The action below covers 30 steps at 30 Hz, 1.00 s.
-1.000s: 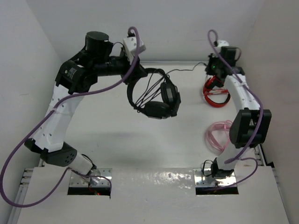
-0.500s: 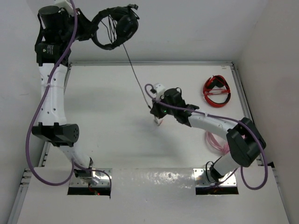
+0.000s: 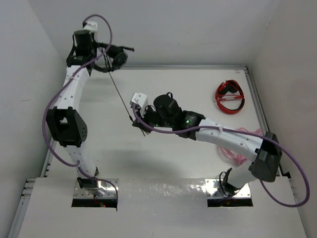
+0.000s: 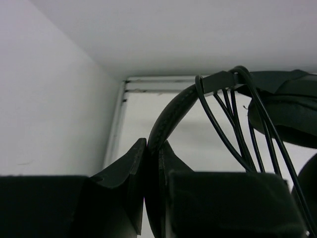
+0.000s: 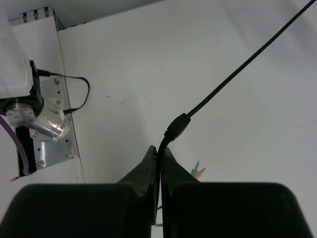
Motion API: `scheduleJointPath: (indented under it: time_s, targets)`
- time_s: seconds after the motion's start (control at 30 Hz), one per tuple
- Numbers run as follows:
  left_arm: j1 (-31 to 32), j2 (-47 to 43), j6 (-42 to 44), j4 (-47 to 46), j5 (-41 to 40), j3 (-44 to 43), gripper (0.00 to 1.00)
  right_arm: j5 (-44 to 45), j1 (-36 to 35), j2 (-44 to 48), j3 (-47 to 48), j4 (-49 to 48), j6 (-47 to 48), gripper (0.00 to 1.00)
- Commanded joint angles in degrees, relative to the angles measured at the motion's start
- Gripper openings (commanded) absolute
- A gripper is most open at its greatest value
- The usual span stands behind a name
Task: Wrap the headphones
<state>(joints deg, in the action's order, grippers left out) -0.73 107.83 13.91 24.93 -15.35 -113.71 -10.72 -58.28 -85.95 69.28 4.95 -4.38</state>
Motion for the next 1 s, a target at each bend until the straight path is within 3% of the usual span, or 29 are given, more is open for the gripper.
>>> scheduleJointPath:
  time_s: [0.0, 0.1, 0.13, 0.2, 0.27, 0.37, 0.5, 0.67, 0.83, 0.87, 0.97]
  targets:
    - [-0.2, -3.4, 14.7, -21.2, -10.0, 10.5, 0.00, -2.0, -1.3, 3.6, 5.9, 8.9, 2.0, 0.00]
    - [3.0, -8.7, 25.3, -27.6, -7.2, 20.3, 0.00, 6.3, -1.1, 3.5, 13.4, 15.5, 7.4, 0.00]
    - [4.0, -10.7, 27.5, -29.3, -5.6, 27.8, 0.00, 9.3, -0.4, 2.8, 17.7, 17.4, 9.1, 0.00]
    - [6.8, -17.4, 33.5, -29.9, 0.6, 34.9, 0.00, 19.2, 1.8, 1.8, 22.0, 22.0, 13.1, 0.00]
    - [9.7, -21.5, 38.0, -27.0, 4.6, 41.8, 0.00, 26.2, 5.1, 1.6, 23.4, 23.7, 15.2, 0.00]
    - [12.8, -26.7, 39.3, -14.1, 11.2, 43.7, 0.00, 27.5, 13.3, 1.2, 25.7, 24.1, 15.3, 0.00]
    - [17.5, -32.9, 37.1, 3.1, 19.0, 42.7, 0.00, 26.5, 22.7, 0.8, 25.2, 20.5, 17.6, 0.00]
    - [20.8, -34.5, 32.9, 22.7, 33.7, 30.4, 0.00, 19.6, 30.5, -4.0, 33.7, 18.2, 14.7, 0.00]
    - [27.6, -36.2, 27.0, 28.7, 36.7, 27.3, 0.00, 14.8, 33.1, -8.0, 40.0, 17.1, 11.7, 0.00]
    - [27.7, -36.0, 22.6, 28.9, 38.2, 24.7, 0.00, 13.2, 33.8, -9.0, 39.9, 17.4, 10.5, 0.00]
    - [27.4, -33.0, 15.8, 30.0, 40.9, 16.9, 0.00, 11.1, 34.5, -8.4, 31.9, 16.9, 9.3, 0.00]
